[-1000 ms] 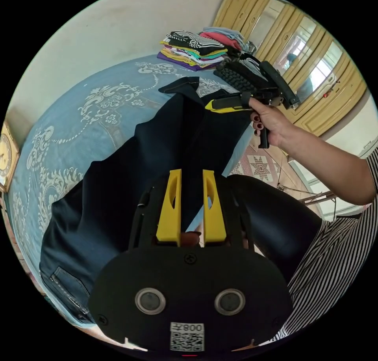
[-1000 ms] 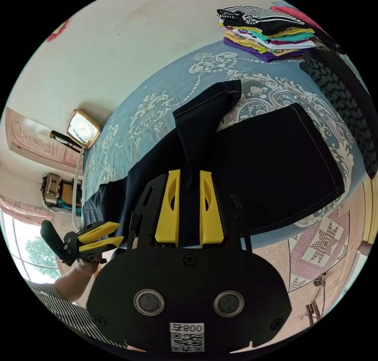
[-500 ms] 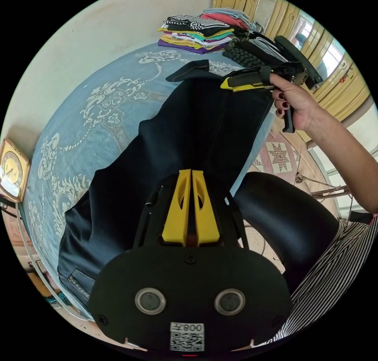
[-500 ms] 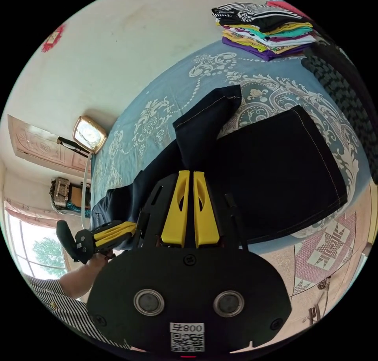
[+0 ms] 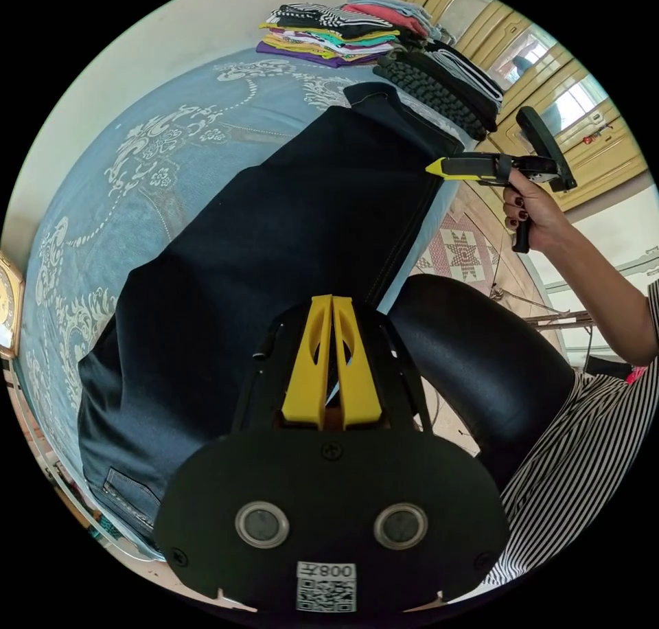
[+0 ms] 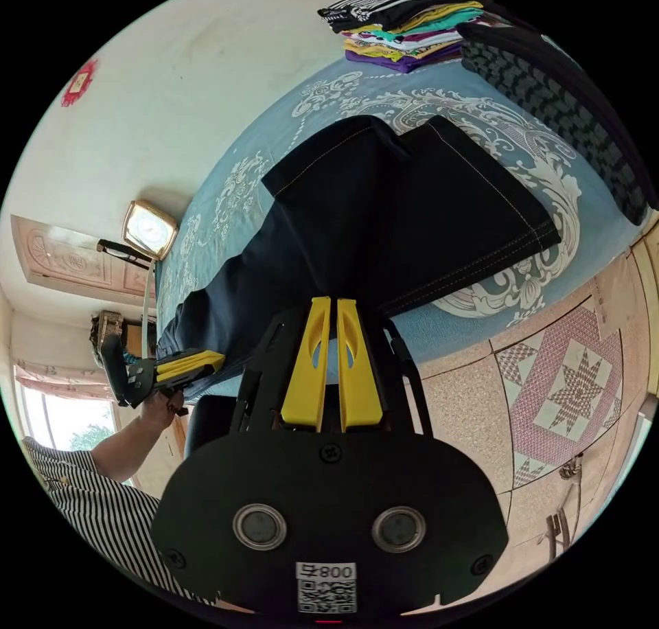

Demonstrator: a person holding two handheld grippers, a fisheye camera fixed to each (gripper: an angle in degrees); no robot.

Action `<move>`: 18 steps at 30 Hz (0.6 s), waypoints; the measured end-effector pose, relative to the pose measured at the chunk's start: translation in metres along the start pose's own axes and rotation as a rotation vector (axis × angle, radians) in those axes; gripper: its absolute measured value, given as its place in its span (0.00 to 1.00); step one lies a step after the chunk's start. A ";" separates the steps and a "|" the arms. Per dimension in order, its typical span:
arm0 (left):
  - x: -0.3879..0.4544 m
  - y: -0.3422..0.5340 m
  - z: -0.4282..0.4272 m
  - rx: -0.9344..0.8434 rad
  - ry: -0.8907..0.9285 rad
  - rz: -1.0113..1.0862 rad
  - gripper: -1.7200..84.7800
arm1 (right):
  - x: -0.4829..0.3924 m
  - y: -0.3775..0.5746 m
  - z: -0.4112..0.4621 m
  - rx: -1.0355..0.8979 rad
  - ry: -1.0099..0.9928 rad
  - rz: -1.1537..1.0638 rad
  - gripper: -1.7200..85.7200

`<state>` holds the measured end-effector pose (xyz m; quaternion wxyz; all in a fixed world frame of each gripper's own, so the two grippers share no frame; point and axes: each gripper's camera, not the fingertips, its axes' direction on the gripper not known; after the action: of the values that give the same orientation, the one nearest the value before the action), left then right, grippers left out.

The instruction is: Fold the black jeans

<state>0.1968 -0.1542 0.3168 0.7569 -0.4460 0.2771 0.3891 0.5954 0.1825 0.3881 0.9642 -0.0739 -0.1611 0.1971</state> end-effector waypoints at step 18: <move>-0.023 -0.229 -0.006 0.215 0.381 -0.083 0.11 | 0.012 0.021 -0.063 0.203 -0.038 -0.019 0.08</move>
<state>0.3748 -0.2364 0.4368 0.7495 -0.4391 0.4365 0.2345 0.6197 0.2018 0.3285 0.9654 0.0292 -0.1591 0.2047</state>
